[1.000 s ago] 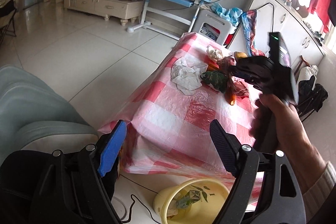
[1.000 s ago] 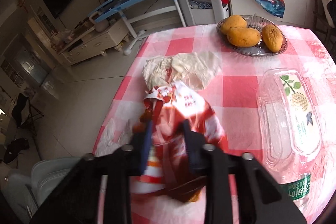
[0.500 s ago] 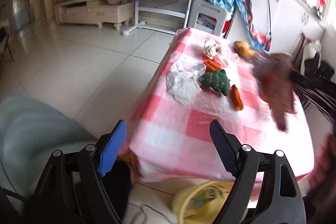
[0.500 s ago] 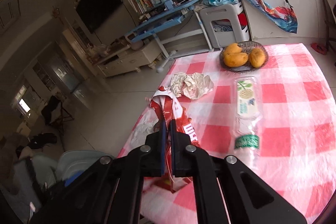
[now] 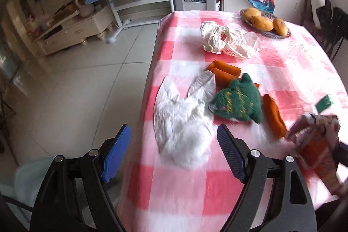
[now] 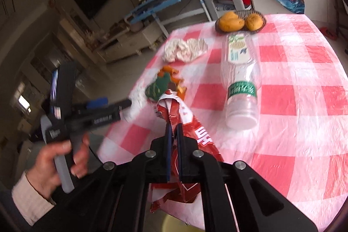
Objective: Collect trash
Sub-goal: 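Grasp the white tissue with the left tool while the right tool holds the chip bag, then carry the chip bag and tissue over the yellow bucket and open both tools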
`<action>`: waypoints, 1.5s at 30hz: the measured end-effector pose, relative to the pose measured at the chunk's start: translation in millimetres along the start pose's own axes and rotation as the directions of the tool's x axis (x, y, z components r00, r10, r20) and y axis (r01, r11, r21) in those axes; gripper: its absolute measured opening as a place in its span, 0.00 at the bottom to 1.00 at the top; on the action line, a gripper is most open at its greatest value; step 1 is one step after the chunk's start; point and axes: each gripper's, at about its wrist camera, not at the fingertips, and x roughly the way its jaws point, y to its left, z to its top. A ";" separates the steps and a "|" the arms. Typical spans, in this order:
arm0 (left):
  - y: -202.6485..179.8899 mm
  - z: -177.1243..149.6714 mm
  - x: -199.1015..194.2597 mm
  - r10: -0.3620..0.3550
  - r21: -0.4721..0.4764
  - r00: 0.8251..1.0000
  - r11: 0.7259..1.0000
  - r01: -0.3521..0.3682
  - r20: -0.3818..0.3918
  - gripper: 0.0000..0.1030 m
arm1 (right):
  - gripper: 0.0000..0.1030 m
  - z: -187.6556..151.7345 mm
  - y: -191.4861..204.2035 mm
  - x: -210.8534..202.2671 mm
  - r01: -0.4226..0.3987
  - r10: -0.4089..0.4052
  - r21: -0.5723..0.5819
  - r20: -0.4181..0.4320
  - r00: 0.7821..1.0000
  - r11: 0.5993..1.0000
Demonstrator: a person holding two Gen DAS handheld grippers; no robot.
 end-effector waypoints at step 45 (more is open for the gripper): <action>-5.3 -69.2 -96.9 -0.320 -0.135 0.927 0.927 0.349 0.197 0.06 | 0.20 -18.4 1.1 -59.4 0.078 -0.065 -0.054 0.212 0.975 0.995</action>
